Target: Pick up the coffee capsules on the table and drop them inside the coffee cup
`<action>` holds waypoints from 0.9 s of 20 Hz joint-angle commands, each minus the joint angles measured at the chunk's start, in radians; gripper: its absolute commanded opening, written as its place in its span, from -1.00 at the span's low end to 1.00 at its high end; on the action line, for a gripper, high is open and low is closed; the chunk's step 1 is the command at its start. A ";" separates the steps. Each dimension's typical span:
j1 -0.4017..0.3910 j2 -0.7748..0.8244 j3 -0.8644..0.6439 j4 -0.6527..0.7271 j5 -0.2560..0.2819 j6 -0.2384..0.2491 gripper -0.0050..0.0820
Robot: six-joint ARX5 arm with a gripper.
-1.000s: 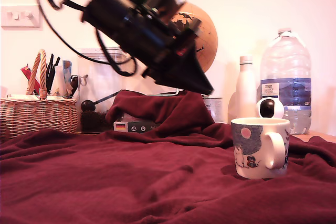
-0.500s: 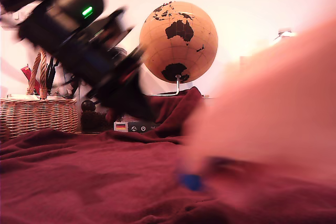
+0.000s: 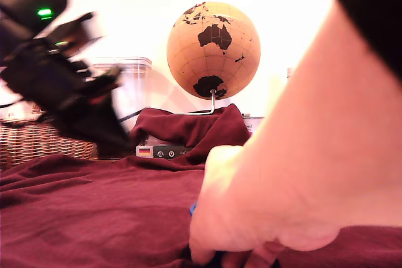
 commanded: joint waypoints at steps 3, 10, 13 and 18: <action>0.039 -0.054 -0.074 0.013 -0.005 -0.003 -0.94; 0.059 -0.148 -0.158 0.012 -0.006 -0.003 -0.94; 0.059 -0.182 -0.162 0.004 0.003 -0.003 -0.94; 0.059 -0.235 -0.162 -0.019 0.033 -0.003 -0.94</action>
